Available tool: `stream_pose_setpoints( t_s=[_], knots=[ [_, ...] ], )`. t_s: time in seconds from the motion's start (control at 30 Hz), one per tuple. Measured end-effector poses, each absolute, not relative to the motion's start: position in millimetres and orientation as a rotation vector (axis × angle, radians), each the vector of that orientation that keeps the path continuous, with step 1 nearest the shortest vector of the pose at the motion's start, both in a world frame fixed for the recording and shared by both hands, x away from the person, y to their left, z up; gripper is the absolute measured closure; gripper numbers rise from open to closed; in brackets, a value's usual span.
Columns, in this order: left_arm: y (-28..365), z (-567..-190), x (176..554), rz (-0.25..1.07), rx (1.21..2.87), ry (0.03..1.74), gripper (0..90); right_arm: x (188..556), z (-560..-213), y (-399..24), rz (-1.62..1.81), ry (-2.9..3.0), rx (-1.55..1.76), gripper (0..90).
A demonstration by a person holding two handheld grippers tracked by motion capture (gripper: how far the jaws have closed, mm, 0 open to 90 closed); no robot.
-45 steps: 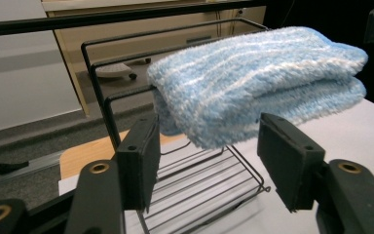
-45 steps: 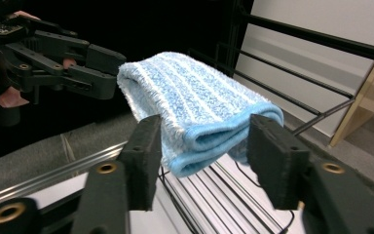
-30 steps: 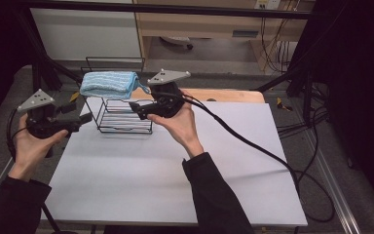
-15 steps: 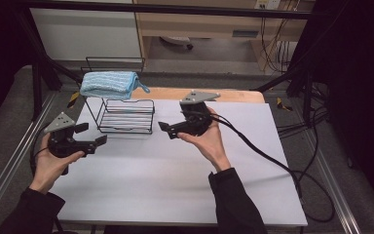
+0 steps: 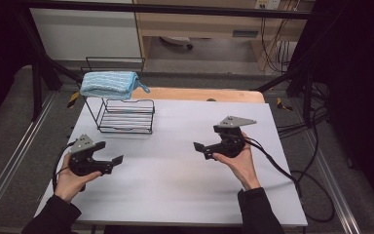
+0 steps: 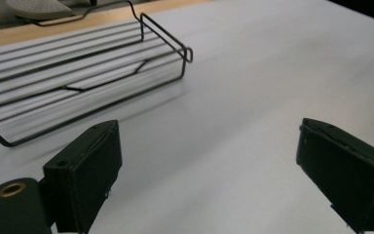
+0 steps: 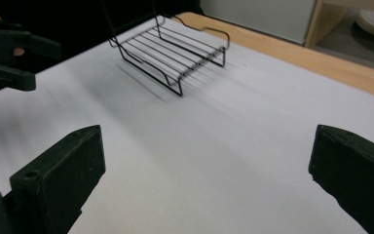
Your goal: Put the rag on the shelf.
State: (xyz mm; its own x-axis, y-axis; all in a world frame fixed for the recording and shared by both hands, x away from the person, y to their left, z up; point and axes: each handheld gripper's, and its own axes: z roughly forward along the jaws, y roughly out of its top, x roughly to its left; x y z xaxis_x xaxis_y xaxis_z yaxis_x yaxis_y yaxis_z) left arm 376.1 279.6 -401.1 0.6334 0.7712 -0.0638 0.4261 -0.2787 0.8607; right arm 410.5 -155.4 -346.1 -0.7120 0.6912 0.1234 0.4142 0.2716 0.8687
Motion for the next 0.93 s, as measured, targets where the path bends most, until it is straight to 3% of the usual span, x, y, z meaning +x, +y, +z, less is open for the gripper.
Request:
stream_pose_setpoints(
  t_s=[0.57, 0.93],
  knots=[
    [272.4, -436.3, 371.0, 0.446, 2.008, 0.929, 9.6, 370.6, -427.1, -250.0, 1.36, 2.297, 1.156, 0.6],
    [271.6, -444.4, 367.3, 0.425, 2.009, 0.916, 9.6, 361.7, -441.3, -265.7, 1.356, 2.264, 1.184, 0.7]
  ],
)
